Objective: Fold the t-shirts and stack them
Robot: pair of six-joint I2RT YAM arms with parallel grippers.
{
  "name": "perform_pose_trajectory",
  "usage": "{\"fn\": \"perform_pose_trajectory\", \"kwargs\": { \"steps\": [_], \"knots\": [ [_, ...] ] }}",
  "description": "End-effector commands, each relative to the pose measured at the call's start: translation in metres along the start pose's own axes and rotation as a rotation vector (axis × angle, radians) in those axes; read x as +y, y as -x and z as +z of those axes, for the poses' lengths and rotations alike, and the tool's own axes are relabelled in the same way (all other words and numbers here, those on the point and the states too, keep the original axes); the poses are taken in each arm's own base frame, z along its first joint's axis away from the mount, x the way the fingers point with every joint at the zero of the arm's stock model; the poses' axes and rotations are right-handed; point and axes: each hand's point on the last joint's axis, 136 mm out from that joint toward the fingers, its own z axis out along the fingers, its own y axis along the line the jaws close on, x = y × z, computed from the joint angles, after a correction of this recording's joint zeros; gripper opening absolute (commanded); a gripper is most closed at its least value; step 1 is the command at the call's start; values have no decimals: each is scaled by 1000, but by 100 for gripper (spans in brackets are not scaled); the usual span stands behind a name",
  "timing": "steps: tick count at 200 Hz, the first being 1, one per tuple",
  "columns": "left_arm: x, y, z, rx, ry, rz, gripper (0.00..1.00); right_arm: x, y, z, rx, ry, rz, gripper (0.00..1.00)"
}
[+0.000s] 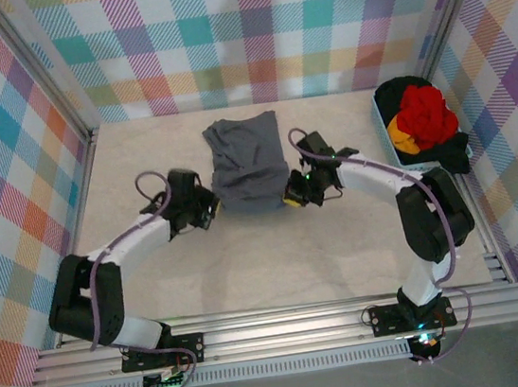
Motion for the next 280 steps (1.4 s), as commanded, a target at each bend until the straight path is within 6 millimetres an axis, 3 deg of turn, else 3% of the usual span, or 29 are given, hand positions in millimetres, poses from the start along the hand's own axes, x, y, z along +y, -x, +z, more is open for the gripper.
{"fn": "perform_pose_trajectory", "kwargs": {
  "steps": [1,24,31,44,71,85,106,131,147,165,184,203,228,261,280],
  "knots": [
    [-84,24,-51,-48,-189,102,0,52,29,-56,-81,113,-52,0],
    [-130,32,-83,-43,-292,117,0,91,46,-97,-139,182,-83,0],
    [-137,32,-91,-45,-303,128,0,97,46,-105,-147,192,-87,0],
    [-126,23,-92,-2,-261,117,0,100,42,-110,-131,201,-75,0],
    [-86,2,-82,91,-220,68,0,85,20,-97,-56,236,-23,0],
    [-63,-10,-87,122,-194,61,0,70,2,-90,-17,234,1,0],
    [-25,-36,-93,201,-144,41,0,49,-36,-81,52,209,13,0],
    [42,-86,-90,382,-21,-4,0,9,-93,-65,160,127,56,0],
    [82,-101,-100,422,54,-22,0,-17,-125,-60,199,70,75,0],
    [111,-115,-113,440,85,-38,0,-38,-153,-59,224,31,92,0],
    [127,-122,-124,445,91,-57,0,-49,-171,-64,230,13,96,0],
    [123,-123,-132,430,39,-76,0,-50,-181,-70,233,9,93,0],
    [96,-117,-138,396,-48,-77,0,-49,-182,-80,218,-6,102,0],
    [38,-102,-145,348,-127,-28,0,-37,-158,-96,154,-31,132,0],
    [16,-91,-138,321,-96,16,0,-29,-137,-102,117,-31,175,0]
  ]
}}
